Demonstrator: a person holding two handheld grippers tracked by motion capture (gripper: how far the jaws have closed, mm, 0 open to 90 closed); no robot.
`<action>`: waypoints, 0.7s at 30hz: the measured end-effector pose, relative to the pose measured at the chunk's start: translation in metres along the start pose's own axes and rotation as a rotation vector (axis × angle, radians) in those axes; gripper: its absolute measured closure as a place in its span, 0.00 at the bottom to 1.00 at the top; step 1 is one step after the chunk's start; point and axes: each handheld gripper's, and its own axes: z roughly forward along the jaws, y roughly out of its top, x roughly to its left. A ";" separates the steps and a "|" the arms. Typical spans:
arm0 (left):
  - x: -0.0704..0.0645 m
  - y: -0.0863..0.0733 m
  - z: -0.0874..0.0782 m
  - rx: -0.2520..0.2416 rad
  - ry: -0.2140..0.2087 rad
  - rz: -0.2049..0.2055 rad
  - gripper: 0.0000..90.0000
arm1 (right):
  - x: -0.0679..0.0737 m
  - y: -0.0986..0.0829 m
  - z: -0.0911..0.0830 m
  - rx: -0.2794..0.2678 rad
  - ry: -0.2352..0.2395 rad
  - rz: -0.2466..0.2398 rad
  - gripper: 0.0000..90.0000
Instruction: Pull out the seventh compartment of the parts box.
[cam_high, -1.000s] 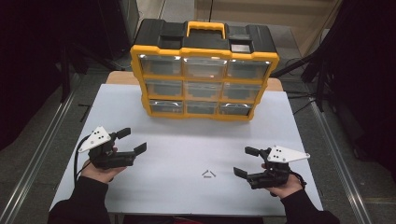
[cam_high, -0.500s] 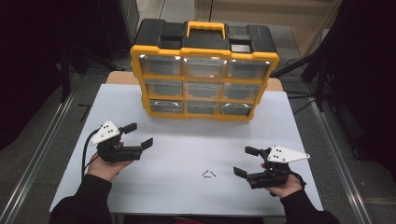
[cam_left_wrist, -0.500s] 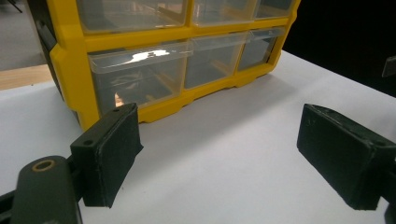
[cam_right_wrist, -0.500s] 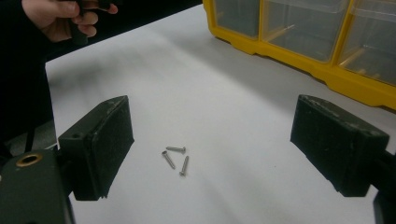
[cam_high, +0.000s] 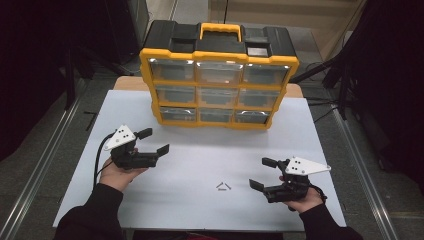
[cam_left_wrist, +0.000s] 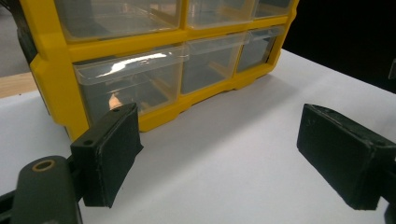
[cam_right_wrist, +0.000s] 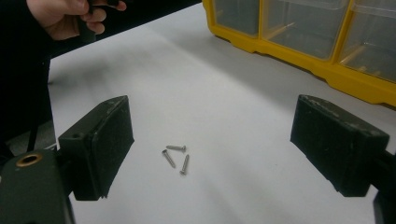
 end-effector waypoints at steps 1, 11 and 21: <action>0.000 0.000 0.001 0.000 0.002 0.005 0.15 | 0.000 0.000 0.000 -0.001 0.000 0.002 0.15; -0.001 0.004 0.011 0.001 -0.001 0.013 0.15 | 0.000 -0.001 -0.001 -0.001 -0.006 0.007 0.16; 0.001 0.004 0.022 0.017 -0.037 0.012 0.15 | 0.002 -0.001 -0.003 -0.016 0.004 0.016 0.16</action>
